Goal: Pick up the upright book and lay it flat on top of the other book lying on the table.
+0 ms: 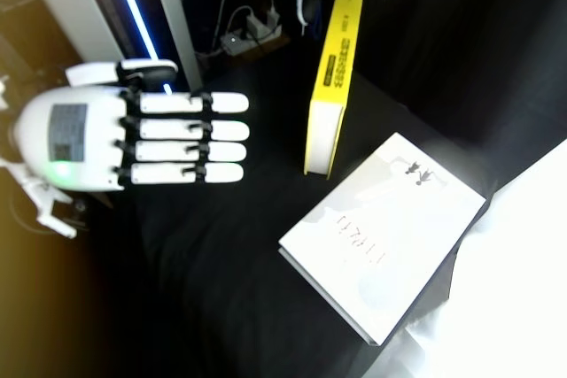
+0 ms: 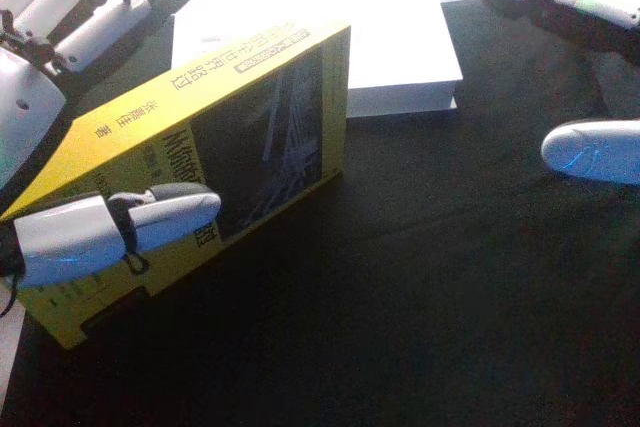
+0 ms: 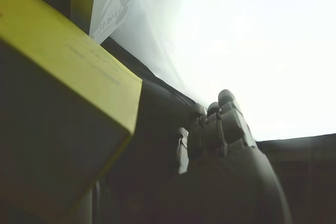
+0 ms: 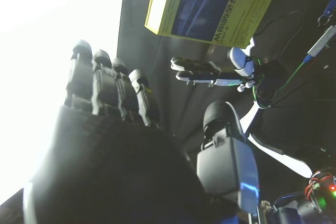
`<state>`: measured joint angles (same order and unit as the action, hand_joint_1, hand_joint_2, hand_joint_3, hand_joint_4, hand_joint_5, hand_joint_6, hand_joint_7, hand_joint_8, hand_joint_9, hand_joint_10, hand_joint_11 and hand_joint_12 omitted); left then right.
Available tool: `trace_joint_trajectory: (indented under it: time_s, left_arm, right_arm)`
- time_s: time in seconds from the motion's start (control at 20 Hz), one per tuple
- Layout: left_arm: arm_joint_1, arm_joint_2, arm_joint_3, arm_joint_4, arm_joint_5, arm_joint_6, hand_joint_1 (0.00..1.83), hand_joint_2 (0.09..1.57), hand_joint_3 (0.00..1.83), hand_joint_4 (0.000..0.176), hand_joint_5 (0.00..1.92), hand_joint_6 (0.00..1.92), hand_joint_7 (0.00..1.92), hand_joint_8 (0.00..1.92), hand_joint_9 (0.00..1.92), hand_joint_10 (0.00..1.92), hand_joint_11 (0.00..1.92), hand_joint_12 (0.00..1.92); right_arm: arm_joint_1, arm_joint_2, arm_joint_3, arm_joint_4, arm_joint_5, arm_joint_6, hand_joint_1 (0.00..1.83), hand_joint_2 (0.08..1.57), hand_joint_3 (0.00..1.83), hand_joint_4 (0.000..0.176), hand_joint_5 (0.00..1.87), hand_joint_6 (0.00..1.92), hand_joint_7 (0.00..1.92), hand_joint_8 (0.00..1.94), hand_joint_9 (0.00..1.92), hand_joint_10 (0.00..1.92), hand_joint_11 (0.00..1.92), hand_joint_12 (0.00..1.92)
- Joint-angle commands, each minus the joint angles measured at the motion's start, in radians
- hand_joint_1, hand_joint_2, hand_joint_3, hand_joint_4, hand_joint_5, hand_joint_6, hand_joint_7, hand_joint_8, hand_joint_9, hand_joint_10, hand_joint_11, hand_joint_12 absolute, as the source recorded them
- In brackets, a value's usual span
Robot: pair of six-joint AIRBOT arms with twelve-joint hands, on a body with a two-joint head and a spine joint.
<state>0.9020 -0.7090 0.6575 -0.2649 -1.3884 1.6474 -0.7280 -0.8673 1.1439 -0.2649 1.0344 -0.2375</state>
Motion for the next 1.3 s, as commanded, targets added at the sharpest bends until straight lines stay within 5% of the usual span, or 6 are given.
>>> trace_joint_trajectory:
  time_s: [0.0,0.65,0.85,0.9,0.95,1.25]
  left_arm:
    - [-0.006,-0.001,0.000,0.018,-0.126,-0.006,0.16,1.04,0.02,0.176,0.00,0.00,0.00,0.00,0.00,0.00,0.00,0.00]
    - [0.085,-0.063,0.061,-0.143,-0.138,-0.149,0.49,1.16,0.03,0.176,0.00,0.00,0.00,0.00,0.00,0.00,0.00,0.00]
    - [0.117,-0.094,0.109,-0.168,-0.120,-0.290,0.71,1.30,0.00,0.000,0.47,0.03,0.81,0.07,0.83,0.17,0.39,1.18]
    - [0.117,-0.094,0.108,-0.165,-0.121,-0.291,1.00,1.27,0.00,0.000,0.68,1.07,1.19,0.13,1.22,0.33,0.85,1.12]
    - [0.118,-0.092,0.105,-0.150,-0.134,-0.303,1.08,1.26,0.00,0.000,0.73,1.34,1.35,0.53,1.29,1.04,1.06,1.47]
    - [0.135,-0.055,0.084,-0.083,-0.209,-0.359,1.09,1.24,0.00,0.000,0.75,1.31,1.19,1.05,1.24,1.29,1.08,1.56]
  right_arm:
    - [0.003,0.005,0.005,0.043,0.115,0.007,0.25,1.21,0.06,0.000,0.00,0.00,0.00,0.00,0.00,0.00,0.00,0.00]
    - [-0.009,-0.016,0.009,0.050,0.114,0.007,0.27,1.22,0.03,0.000,0.00,0.00,0.00,0.00,0.00,0.00,0.00,0.00]
    - [-0.010,-0.016,0.009,0.050,0.114,0.010,0.29,1.23,0.03,0.000,0.00,0.00,0.00,0.00,0.00,0.00,0.00,0.00]
    - [-0.010,-0.016,0.009,0.050,0.114,0.011,0.30,1.23,0.03,0.000,0.00,0.00,0.00,0.00,0.00,0.00,0.00,0.00]
    - [-0.012,-0.016,0.010,0.052,0.114,0.012,0.28,1.23,0.03,0.004,0.00,0.00,0.00,0.00,0.00,0.00,0.00,0.00]
    - [-0.013,-0.016,0.013,0.061,0.114,0.012,0.27,1.24,0.03,0.000,0.00,0.00,0.00,0.00,0.00,0.00,0.00,0.00]
